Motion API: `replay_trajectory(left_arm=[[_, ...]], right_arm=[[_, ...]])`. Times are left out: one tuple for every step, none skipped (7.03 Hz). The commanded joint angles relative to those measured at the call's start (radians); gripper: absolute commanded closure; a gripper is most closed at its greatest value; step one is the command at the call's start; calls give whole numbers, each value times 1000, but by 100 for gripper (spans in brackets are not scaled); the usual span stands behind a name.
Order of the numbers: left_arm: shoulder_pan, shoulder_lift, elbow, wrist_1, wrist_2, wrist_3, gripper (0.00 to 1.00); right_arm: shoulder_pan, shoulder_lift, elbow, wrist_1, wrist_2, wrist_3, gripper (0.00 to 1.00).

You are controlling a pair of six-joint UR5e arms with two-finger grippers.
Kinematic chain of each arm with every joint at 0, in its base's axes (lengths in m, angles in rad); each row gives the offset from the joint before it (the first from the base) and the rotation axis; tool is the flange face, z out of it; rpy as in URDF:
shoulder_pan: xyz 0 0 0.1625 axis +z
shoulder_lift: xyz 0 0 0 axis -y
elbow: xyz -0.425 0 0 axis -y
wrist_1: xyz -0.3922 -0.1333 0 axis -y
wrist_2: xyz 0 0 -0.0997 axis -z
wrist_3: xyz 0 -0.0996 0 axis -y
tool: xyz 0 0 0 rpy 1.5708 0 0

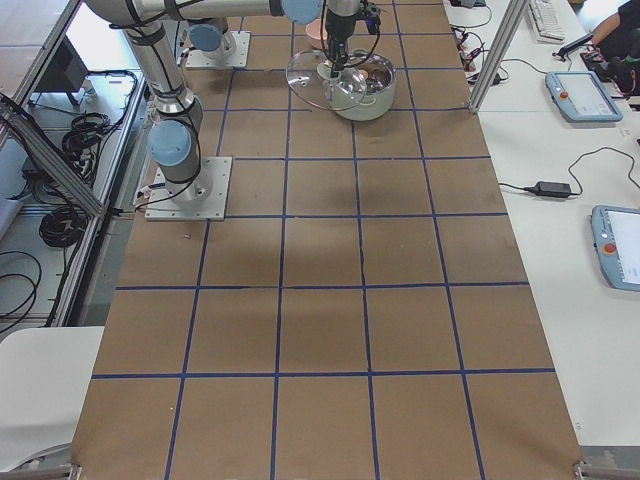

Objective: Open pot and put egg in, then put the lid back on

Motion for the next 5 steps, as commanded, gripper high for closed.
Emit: replay_trajectory(left_arm=[[44,0,1,2,-51,41,0],[35,0,1,2,-49,20,0],[30,0,-1,3,-50,18,0],[30,0,-2,3,-50,18,0],[30,-1,-2,5,-50,20,0]], right_arm=[[0,0,1,-1,2,-1,86],[0,0,1,-1,2,-1,86],[0,0,1,-4,2,-1,86],[0,0,1,-6,2,-1,86],[0,0,1,-7,2,-1,86]])
